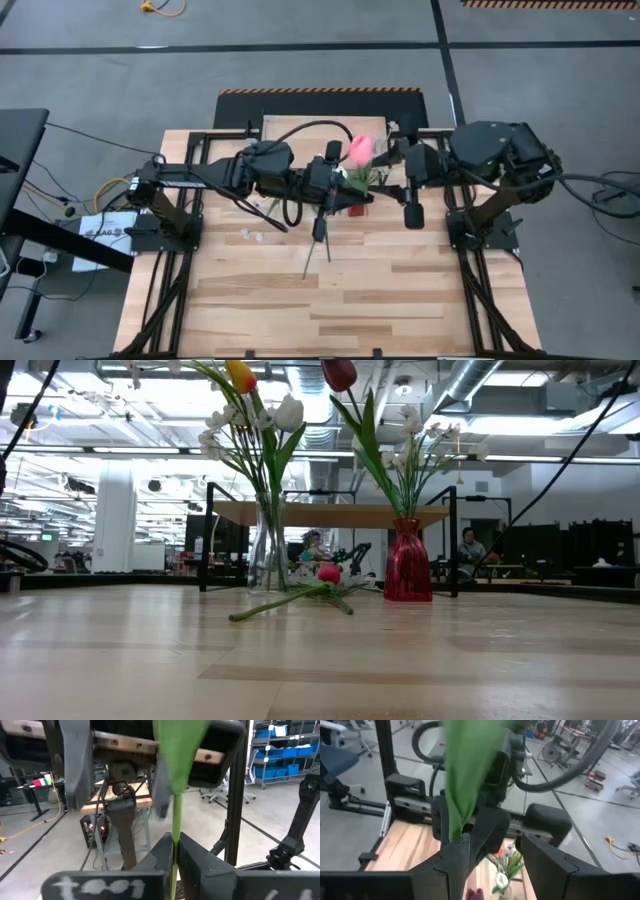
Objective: Pick and place flowers into a vace then onto a shelf
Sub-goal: Put the pink flower into the red vase
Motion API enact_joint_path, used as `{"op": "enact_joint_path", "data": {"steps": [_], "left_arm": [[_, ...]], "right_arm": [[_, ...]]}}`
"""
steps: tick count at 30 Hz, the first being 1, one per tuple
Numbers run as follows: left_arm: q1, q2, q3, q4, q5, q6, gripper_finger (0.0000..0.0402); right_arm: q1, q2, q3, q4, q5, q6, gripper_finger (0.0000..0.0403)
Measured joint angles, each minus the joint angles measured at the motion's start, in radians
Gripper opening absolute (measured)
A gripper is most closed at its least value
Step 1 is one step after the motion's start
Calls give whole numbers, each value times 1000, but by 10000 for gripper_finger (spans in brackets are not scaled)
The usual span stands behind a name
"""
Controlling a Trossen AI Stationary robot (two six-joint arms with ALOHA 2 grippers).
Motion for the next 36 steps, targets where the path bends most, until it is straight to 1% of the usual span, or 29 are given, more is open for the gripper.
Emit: {"op": "enact_joint_path", "data": {"steps": [6,9,11,14,17,21,26,36], "left_arm": [[-1,-2,0,-8,-15,1,0],[-1,-2,0,-13,-18,1,0],[-1,-2,0,-24,-22,1,0],[0,-2,0,-39,-38,1,0],[1,-2,0,-52,-57,1,0],[1,-2,0,-58,-57,1,0],[6,-2,0,-66,-66,2,0],[14,-2,0,-71,-77,4,0]], "right_arm": [[-2,8,0,28,-48,-28,168],[-1,6,0,23,-50,-35,162],[-1,1,0,-7,-47,-35,159],[-1,-12,1,-86,-12,-25,157],[0,-21,0,-127,-8,-7,155],[14,-23,1,-117,-12,2,156],[40,-21,1,-57,-17,-30,156],[18,-2,1,43,-31,-61,137]]}}
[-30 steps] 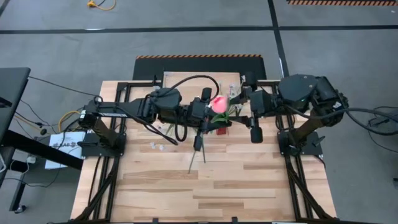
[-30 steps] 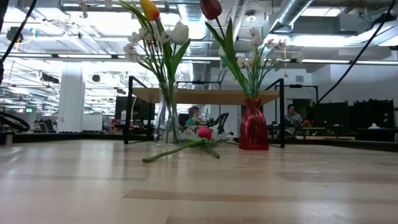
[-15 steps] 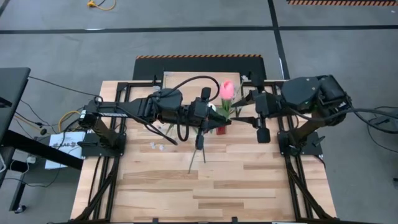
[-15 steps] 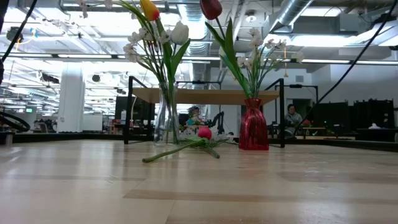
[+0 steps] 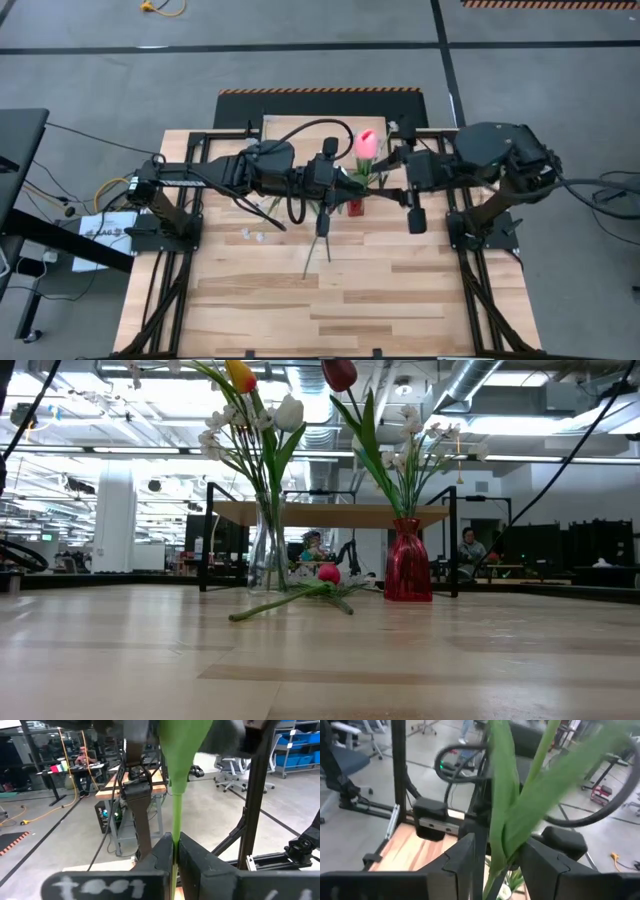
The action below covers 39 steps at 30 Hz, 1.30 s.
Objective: Pick and place flowers into a vace then onto a shelf
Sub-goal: Put the pink flower into the red vase
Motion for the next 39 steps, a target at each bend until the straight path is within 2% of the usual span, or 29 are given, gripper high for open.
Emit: {"op": "enact_joint_path", "data": {"steps": [6,10,11,15,20,26,32,39], "left_arm": [[0,0,0,0,-1,0,0],[-1,0,0,-13,1,-4,3],[-1,0,0,-16,0,-4,6],[0,0,0,-18,-2,-5,18],[1,0,0,-25,-6,-7,36],[-5,-3,10,-45,-24,-4,87],[-28,-3,142,-238,-135,19,152],[-58,-5,432,-522,-156,16,189]], "right_arm": [[-21,39,1,10,-24,-29,104],[-18,68,-1,0,-18,-82,23],[-18,69,-1,0,-19,-89,13],[-18,70,-1,-2,-16,-89,3],[-4,56,-1,-10,60,-88,1],[17,27,0,-11,122,-89,1],[25,-4,1,-10,233,-105,0],[17,-40,1,-7,364,-32,0]]}}
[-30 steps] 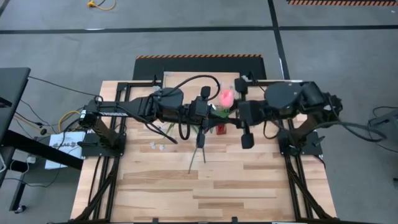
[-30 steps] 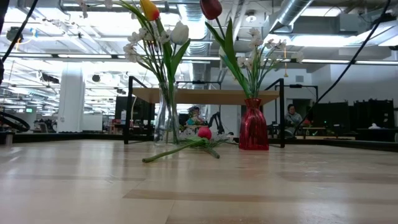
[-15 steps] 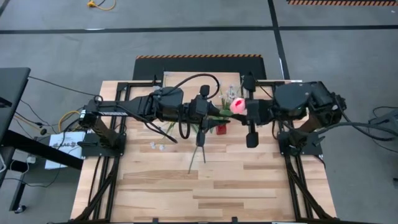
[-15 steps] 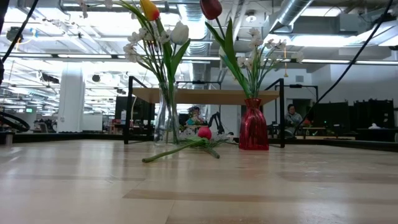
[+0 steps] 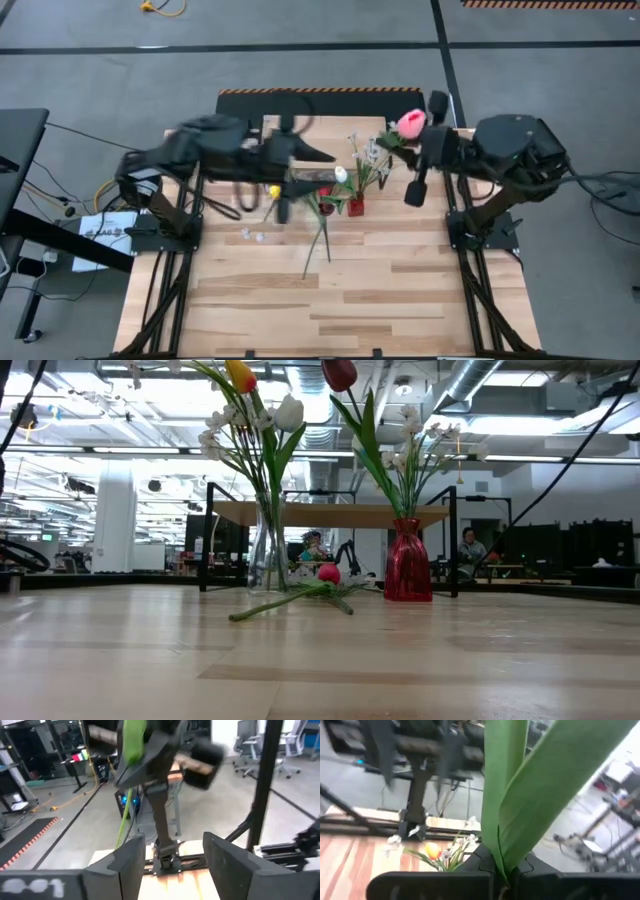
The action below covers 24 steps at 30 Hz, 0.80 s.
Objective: Pick and place flowers into a vace then onto a shelf
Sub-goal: Put the pink flower into the red vase
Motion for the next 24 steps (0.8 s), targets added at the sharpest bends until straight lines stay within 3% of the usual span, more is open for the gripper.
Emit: {"op": "enact_joint_path", "data": {"steps": [8,12,18,24], "left_arm": [[-41,-230,-58,-14,-27,5,193],[-71,-321,-61,-33,-21,8,193],[-103,-406,-62,-99,-13,5,193],[-107,-425,-61,-182,1,-14,193]], "right_arm": [[11,-8,-55,-88,186,332,0],[22,-9,-174,10,252,421,0],[30,-72,-473,261,321,496,0],[30,-252,-893,649,321,450,0]]}}
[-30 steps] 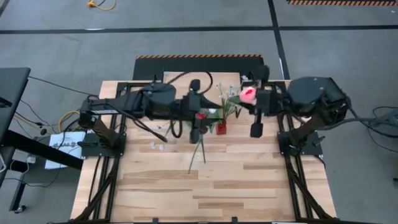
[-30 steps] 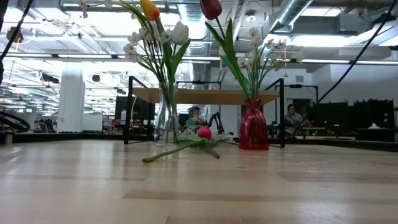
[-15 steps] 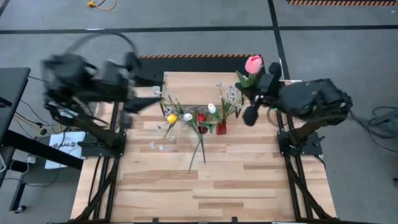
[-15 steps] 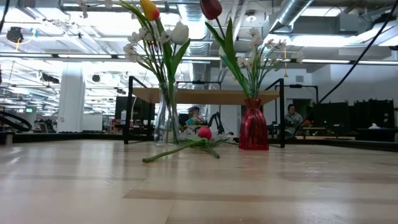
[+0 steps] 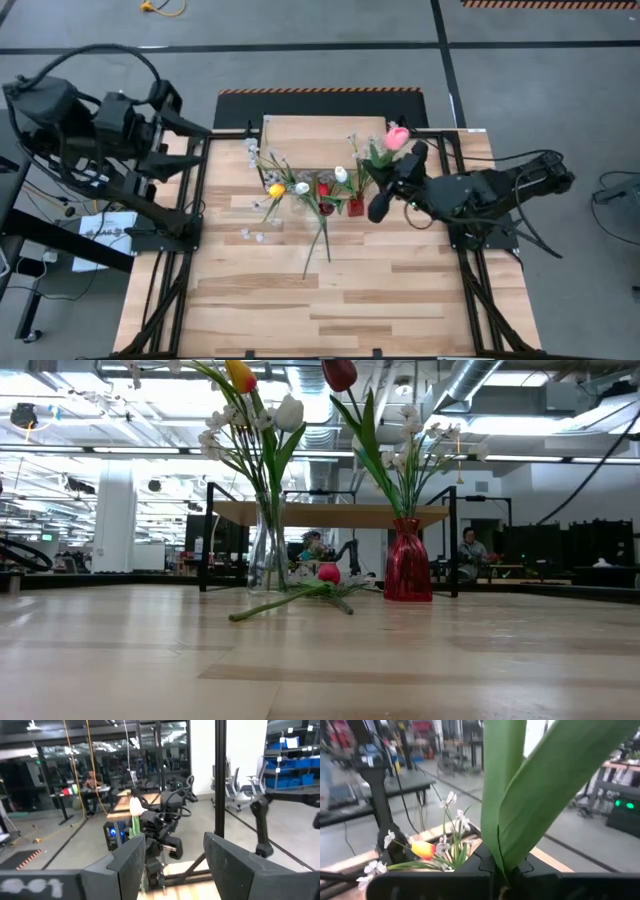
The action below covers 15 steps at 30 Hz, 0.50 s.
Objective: Pick and place flowers into a vace then onto a shelf
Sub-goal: Put the pink flower into the red vase
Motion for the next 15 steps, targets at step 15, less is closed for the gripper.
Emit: {"op": "enact_joint_path", "data": {"steps": [15], "left_arm": [[0,1,0,-45,-2,-25,193]], "right_arm": [[-100,-160,-559,522,-104,-67,0]]}}
